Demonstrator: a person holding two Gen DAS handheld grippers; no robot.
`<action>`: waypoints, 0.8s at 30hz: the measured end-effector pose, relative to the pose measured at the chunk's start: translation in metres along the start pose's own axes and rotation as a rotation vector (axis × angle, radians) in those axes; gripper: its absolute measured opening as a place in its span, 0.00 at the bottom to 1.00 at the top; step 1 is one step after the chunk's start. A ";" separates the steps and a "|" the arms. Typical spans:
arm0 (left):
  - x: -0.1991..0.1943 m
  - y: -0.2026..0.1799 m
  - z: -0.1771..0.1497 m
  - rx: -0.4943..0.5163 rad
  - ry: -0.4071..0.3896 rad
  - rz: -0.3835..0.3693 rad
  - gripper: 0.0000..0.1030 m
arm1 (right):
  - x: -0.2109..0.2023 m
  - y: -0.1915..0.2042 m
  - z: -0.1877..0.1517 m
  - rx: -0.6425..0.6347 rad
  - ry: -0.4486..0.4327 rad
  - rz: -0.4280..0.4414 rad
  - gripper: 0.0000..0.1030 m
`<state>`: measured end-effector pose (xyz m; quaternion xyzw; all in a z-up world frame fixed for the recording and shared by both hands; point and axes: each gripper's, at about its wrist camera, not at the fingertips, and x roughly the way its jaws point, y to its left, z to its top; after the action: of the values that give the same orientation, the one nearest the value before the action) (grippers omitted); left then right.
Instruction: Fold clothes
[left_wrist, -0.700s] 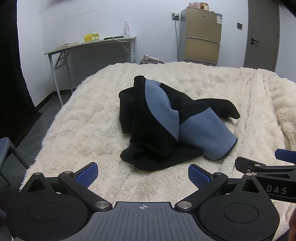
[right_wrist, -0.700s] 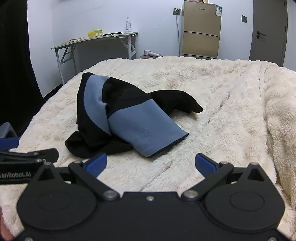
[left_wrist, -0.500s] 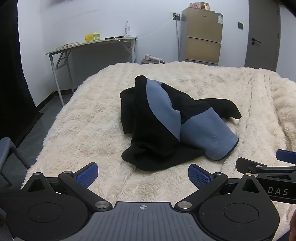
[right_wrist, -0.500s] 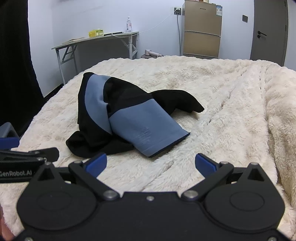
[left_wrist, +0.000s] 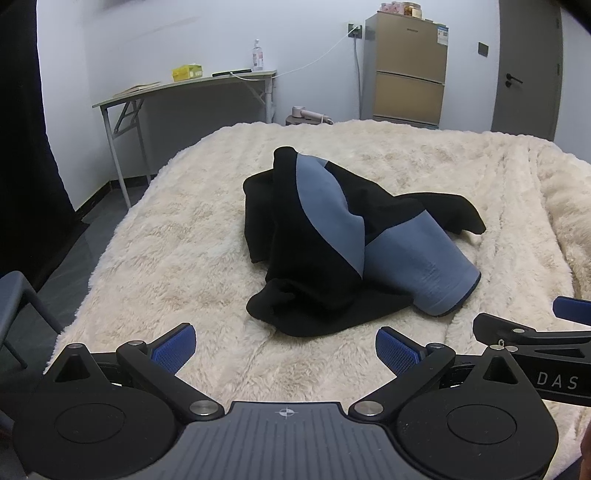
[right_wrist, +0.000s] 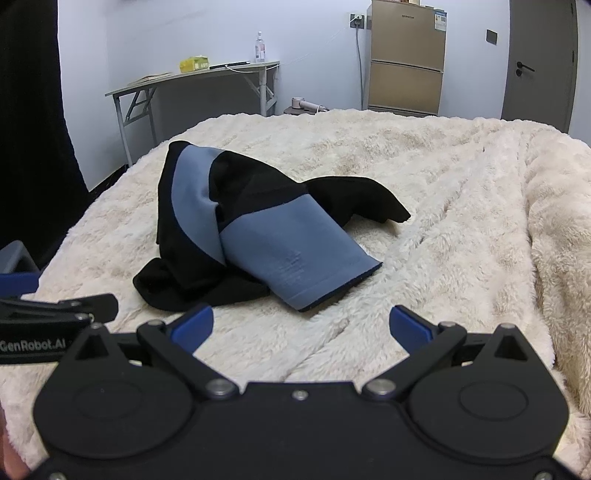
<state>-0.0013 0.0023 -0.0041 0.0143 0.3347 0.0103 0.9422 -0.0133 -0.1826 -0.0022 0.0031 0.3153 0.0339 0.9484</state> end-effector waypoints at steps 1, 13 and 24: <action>0.000 0.000 0.001 0.003 0.003 0.000 1.00 | -0.002 0.000 0.000 0.000 -0.005 0.003 1.00; -0.002 0.002 0.000 -0.003 0.013 -0.008 1.00 | 0.001 -0.006 0.002 -0.001 0.003 0.000 1.00; 0.000 0.000 0.001 0.005 0.009 -0.009 1.00 | 0.002 -0.001 -0.001 -0.002 0.009 -0.007 1.00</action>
<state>-0.0012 0.0018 -0.0033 0.0151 0.3389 0.0055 0.9407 -0.0120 -0.1837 -0.0039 0.0009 0.3195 0.0307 0.9471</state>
